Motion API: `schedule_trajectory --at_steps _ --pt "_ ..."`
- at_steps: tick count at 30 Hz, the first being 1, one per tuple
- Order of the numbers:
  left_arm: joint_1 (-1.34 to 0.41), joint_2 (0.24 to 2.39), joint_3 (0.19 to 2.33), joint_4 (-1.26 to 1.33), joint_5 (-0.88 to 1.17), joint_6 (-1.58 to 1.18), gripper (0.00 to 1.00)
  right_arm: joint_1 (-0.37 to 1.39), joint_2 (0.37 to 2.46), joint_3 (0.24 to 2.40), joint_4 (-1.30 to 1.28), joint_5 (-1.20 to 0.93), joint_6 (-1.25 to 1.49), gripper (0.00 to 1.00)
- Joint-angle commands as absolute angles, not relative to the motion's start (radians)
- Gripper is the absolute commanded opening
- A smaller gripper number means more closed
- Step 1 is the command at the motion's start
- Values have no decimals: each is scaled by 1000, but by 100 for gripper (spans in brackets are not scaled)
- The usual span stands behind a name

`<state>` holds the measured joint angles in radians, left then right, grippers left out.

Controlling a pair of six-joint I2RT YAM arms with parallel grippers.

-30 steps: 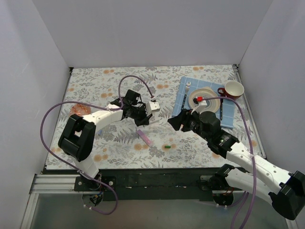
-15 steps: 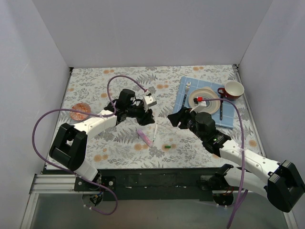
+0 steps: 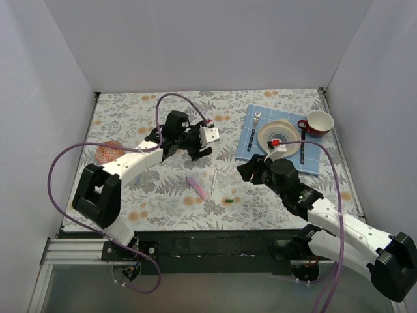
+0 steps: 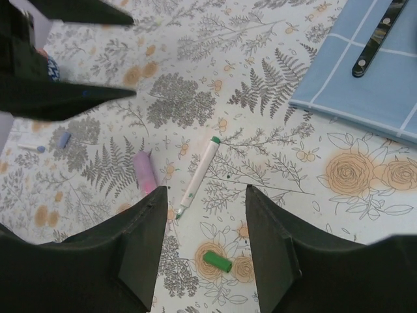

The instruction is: Insert the pens into the pen caps

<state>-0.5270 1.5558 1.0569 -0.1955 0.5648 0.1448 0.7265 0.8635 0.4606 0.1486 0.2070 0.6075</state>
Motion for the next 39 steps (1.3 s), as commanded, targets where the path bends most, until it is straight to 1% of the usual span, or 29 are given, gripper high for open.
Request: schedule_trajectory --at_steps 1,2,3,4,5,6,7,9,10,11,13,15,18,21,23,26,27,30,39 --pt "-526 1678 1276 -319 362 -153 55 723 932 540 45 244 574 57" --pt "-525 1692 1307 -330 321 -260 53 721 960 584 20 251 574 56" --pt "-522 1701 1331 -337 223 -340 54 722 1018 612 2 255 575 55" --pt "-520 1701 1319 -327 191 -451 56 723 1050 642 -43 252 577 53" --pt "-519 1684 1296 -302 143 -495 56 723 1087 675 -73 253 583 52" --pt "-518 1675 1240 -278 86 -529 58 723 1156 743 -136 250 591 50" --pt "-518 1663 1221 -259 46 -561 63 724 1189 770 -162 249 609 49" --pt "-517 1614 1169 -236 -44 -638 68 724 1279 849 -234 223 649 45" --pt "-517 1580 1139 -212 -122 -661 77 724 1304 867 -238 204 661 43" --pt "-515 1548 1114 -187 -158 -723 98 729 1328 879 -238 189 692 42" --pt "-497 1447 1062 -146 -202 -781 98 745 1391 919 -244 167 716 40" --pt "-476 1367 1036 -130 -247 -904 98 764 1461 954 -258 169 739 40" --pt "-445 1327 1019 -159 -261 -1009 98 804 1560 1040 -308 189 762 40" --pt "-439 1333 1042 -283 -304 -1029 98 857 1650 1136 -392 260 779 41" --pt "-440 1327 1016 -310 -325 -1046 98 871 1693 1202 -461 282 814 41" --pt "-439 1284 965 -311 -337 -1052 98 876 1772 1284 -526 291 854 41" --pt "-439 1273 944 -310 -339 -1054 98 880 1804 1305 -582 313 868 41" --pt "-442 1244 942 -316 -342 -1045 98 894 1862 1379 -679 339 913 41" --pt "-442 1192 930 -302 -354 -1023 98 910 1960 1469 -784 334 988 40"
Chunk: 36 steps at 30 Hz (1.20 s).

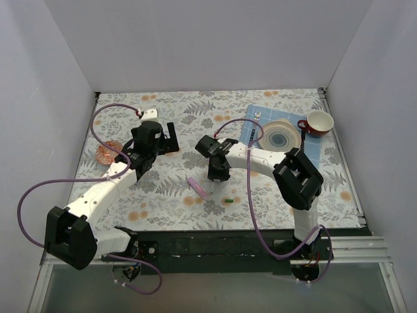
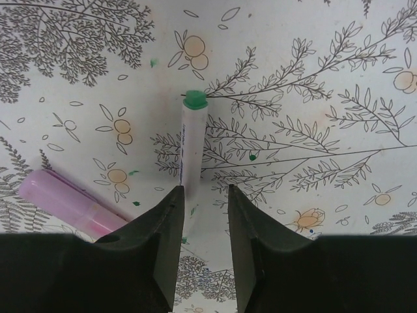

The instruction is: Insert the pens into the pen caps

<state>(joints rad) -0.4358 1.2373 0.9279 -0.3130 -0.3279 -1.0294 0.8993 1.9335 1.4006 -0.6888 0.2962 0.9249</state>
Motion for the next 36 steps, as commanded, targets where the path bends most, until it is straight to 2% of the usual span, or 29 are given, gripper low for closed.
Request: schedule_trajectory --at_steps 1,7,12,19,22,23,26,28,31,36 --pt "-442 1192 930 -301 -356 -1022 98 910 1965 1473 -784 333 989 39" --pt "-440 1190 933 -302 -348 -1023 98 925 2002 1486 -772 327 991 35" --pt "-440 1169 917 -288 -357 -1025 98 931 2036 1456 -775 348 977 23" --pt "-440 1167 913 -287 -356 -1017 98 930 2046 1414 -770 354 904 18" --pt "-440 1163 908 -281 -336 -1002 98 931 2020 1367 -692 330 832 11" --pt "-440 1161 907 -278 -330 -997 98 931 2005 1359 -677 330 804 3" --pt "-440 1147 893 -264 -289 -974 96 928 1939 1306 -577 354 652 1" --pt "-440 1138 881 -236 -240 -930 94 913 1889 1231 -500 318 510 1" --pt "-440 1155 861 -199 -56 -805 90 864 1784 1163 -397 209 337 1" --pt "-442 1114 746 -120 427 -415 78 815 1634 1069 -344 68 151 1"
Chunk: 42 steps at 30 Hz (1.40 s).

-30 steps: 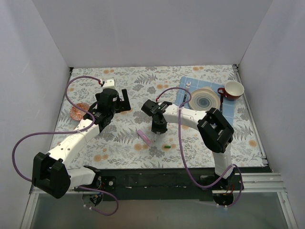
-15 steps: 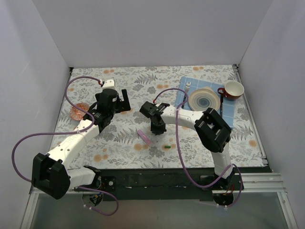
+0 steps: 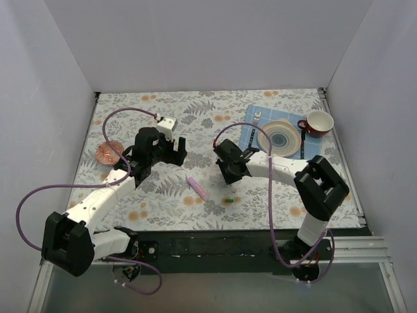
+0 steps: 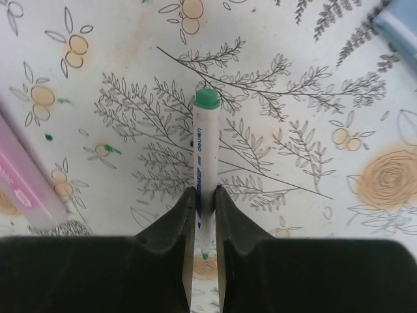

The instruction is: Insert the pens into the pen caps

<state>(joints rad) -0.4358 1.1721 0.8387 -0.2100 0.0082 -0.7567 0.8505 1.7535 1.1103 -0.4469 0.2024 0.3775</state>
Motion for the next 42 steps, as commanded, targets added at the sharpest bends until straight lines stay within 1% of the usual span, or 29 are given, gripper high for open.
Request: schedule_trajectory --at_steps 1,2,3,7,10,12,13,16,20,28,38,41,42 --pt "-445 1091 715 -88 469 -355 71 808 1617 1063 -342 48 132 1" --pt "-446 1041 688 -56 509 -230 69 802 1589 1060 -344 25 109 1" --pt "-448 1016 633 -7 570 -168 69 787 1579 1057 -350 -27 98 1" --pt "-471 947 559 86 669 124 71 744 1534 1045 -348 -169 77 1" --pt "-529 951 540 176 594 228 72 726 1513 1052 -354 -245 75 1" --pt "-581 971 545 190 542 306 73 719 1496 1057 -353 -296 80 1" --pt "-621 995 548 195 478 339 73 718 1490 1065 -351 -308 80 1" --pt "-676 1046 548 210 407 434 73 716 1482 1080 -359 -359 81 1" --pt "-698 1094 564 203 391 502 74 712 1468 1094 -360 -426 86 1" --pt "-761 1173 586 173 364 571 73 712 1462 1109 -359 -469 100 1" --pt "-830 1238 598 218 359 571 62 712 1450 1108 -341 -528 127 1" --pt "-842 1258 594 229 353 572 56 713 1448 1103 -333 -555 136 1" --pt "-845 1258 591 233 351 569 48 712 1445 1103 -334 -564 135 1"
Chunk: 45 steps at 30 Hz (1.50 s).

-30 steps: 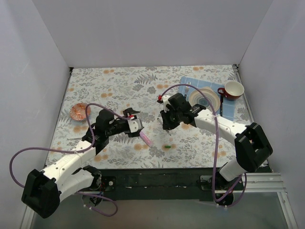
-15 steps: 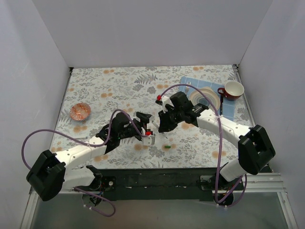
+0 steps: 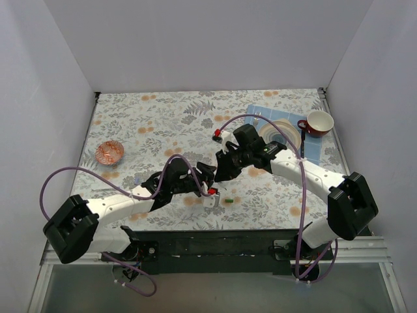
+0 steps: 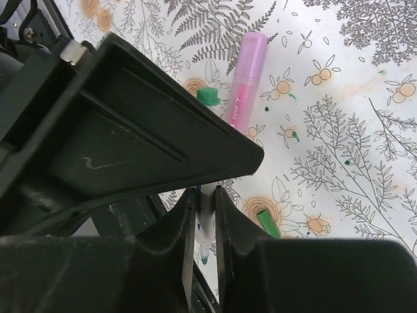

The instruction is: Insert the pens into the pen caps

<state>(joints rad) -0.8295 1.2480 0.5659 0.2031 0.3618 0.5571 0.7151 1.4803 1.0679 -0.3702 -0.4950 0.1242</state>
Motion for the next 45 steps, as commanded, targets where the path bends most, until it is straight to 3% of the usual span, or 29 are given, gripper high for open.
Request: schedule_trajectory --at_steps 1,4,7,9,10,12,13,16,24,28,35,41,45 --pt "-848 1256 591 238 353 560 41 712 1445 1101 -336 -571 138 1" --pt "-851 1244 577 261 354 520 4 713 1430 1094 -334 -580 141 1" --pt "-851 1212 569 264 351 438 0 710 1398 1086 -321 -563 172 2" --pt "-851 1184 554 270 347 384 0 706 1353 1075 -278 -526 210 18" --pt "-853 1174 549 275 344 359 0 701 1335 1071 -256 -514 241 37" --pt "-851 1144 542 282 330 261 0 690 1260 1045 -200 -463 328 50" --pt "-853 1138 543 284 322 224 0 687 1231 1028 -117 -442 362 65" --pt "-853 1121 574 276 279 83 0 681 1126 980 24 -365 452 76" --pt "-851 1180 821 6 137 -359 0 681 990 925 150 -230 515 77" --pt "-850 1178 841 26 115 -643 0 681 954 833 281 -252 557 78" --pt "-847 1135 812 80 124 -795 0 681 907 767 342 -204 575 80" --pt "-805 1066 776 112 257 -796 0 681 884 776 287 -154 566 80" --pt "-701 1089 801 86 474 -837 0 681 896 819 149 -100 569 77"
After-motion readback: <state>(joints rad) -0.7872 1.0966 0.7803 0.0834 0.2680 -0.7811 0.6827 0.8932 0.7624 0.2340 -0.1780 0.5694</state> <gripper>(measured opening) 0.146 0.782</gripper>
